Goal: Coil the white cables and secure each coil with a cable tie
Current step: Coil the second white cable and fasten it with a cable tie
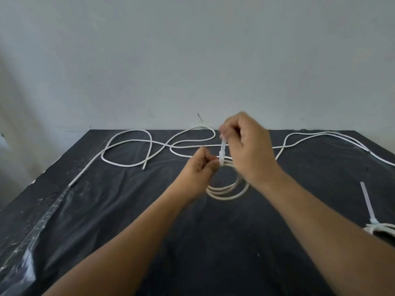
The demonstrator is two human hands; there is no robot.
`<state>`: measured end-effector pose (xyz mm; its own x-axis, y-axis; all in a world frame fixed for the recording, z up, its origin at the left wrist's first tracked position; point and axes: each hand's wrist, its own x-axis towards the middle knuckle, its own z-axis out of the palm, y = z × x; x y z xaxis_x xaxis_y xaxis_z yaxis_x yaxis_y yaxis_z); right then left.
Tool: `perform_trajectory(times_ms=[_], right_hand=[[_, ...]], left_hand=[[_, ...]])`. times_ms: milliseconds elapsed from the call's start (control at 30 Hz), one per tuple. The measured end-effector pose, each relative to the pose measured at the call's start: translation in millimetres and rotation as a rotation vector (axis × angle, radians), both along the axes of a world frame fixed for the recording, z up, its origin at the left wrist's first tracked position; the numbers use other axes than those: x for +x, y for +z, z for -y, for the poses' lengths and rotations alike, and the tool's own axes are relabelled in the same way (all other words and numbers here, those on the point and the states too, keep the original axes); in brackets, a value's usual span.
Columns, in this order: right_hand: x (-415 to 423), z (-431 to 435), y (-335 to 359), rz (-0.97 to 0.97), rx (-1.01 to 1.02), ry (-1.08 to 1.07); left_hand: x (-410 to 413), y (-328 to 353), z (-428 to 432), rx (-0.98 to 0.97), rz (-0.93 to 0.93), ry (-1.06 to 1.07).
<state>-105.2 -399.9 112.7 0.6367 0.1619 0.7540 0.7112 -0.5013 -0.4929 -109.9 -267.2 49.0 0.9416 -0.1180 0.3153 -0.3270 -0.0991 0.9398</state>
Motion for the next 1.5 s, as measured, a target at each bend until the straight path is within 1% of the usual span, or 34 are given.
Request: perform_trajectory(times_ms=[67, 100, 167, 200, 233, 300, 333, 367, 467, 533, 600, 633, 700, 833, 1000, 1067, 1100, 1167, 1200, 1267, 1300, 1367, 1433, 1500], right_hand=[[22.7, 4.2, 16.0, -0.117, 0.049, -0.121], [30.1, 6.7, 18.4, -0.187, 0.081, -0.137], [26.1, 6.3, 17.8, -0.286, 0.163, -0.062], [16.4, 3.5, 14.2, -0.272, 0.165, -0.004], [3.1, 0.3, 8.3, -0.200, 0.109, 0.045], [-22.6, -6.3, -10.9, -0.029, -0.089, 0.116], [-32.3, -8.9, -22.7, 0.014, -0.169, 0.137], [-38.4, -10.2, -32.1, 0.015, -0.205, 0.154], [-37.0, -7.1, -40.3, 0.046, -0.175, 0.162], [-26.7, -5.0, -23.7, 0.050, -0.036, 0.107], [-8.8, -1.0, 1.0, 0.008, 0.110, 0.024], [0.3, 1.4, 11.1, -0.008, 0.127, -0.018], [16.2, 6.6, 21.1, -0.030, 0.069, -0.087], [33.9, 15.4, 16.9, -0.148, -0.003, -0.156], [41.9, 34.2, -4.4, -0.273, -0.004, -0.216], [40.0, 49.0, -16.0, -0.325, 0.049, -0.225], [35.6, 57.9, -18.5, -0.372, 0.126, -0.196], [18.0, 76.9, -19.9, -0.549, 0.288, -0.066], [5.7, 87.2, -21.0, -0.654, 0.296, -0.002], [-21.5, 107.3, -28.8, -0.772, 0.142, 0.064], [-33.6, 116.6, -34.3, -0.776, 0.088, 0.078], [-51.6, 134.1, -41.8, -0.716, 0.120, 0.040], [-60.7, 153.8, -47.4, -0.609, 0.149, -0.092], [-68.4, 177.8, -51.8, -0.516, 0.139, -0.237]], left_hand=[[-8.1, 1.0, 5.4, 0.063, 0.033, -0.086], [-9.5, 1.4, 7.0, 0.088, 0.032, -0.101], [-6.9, 1.0, 8.4, 0.086, 0.015, -0.073], [-4.3, 0.1, 7.4, 0.048, -0.012, -0.030], [-0.1, -0.5, 4.5, -0.009, -0.049, 0.023], [8.7, 3.4, -3.5, -0.113, -0.108, 0.090], [12.1, 7.0, -6.8, -0.143, -0.130, 0.099], [14.4, 9.6, -8.9, -0.163, -0.153, 0.103], [11.2, 9.2, -5.7, -0.208, -0.183, 0.091], [2.9, 4.6, 1.2, -0.161, -0.130, 0.062], [-6.8, 2.6, 7.6, -0.091, -0.078, 0.009], [-10.9, 3.9, 9.9, -0.063, -0.055, -0.027], [-16.3, 6.6, 12.3, -0.018, -0.023, -0.077], [-22.4, 9.2, 16.5, 0.044, -0.024, -0.133], [-27.1, 8.0, 30.2, 0.058, -0.090, -0.245], [-28.1, 5.8, 37.4, 0.051, -0.146, -0.267], [-27.1, 5.1, 41.9, 0.042, -0.161, -0.254], [-22.3, 5.2, 51.3, -0.011, -0.176, -0.183], [-19.3, 6.3, 56.0, -0.062, -0.189, -0.151], [-14.0, 10.3, 68.5, -0.178, -0.225, -0.136], [-12.5, 12.4, 76.6, -0.205, -0.232, -0.146], [-13.4, 15.9, 97.1, -0.220, -0.224, -0.191], [-16.8, 16.2, 121.3, -0.225, -0.198, -0.257], [-17.1, 7.6, 144.7, -0.129, -0.153, -0.322]])
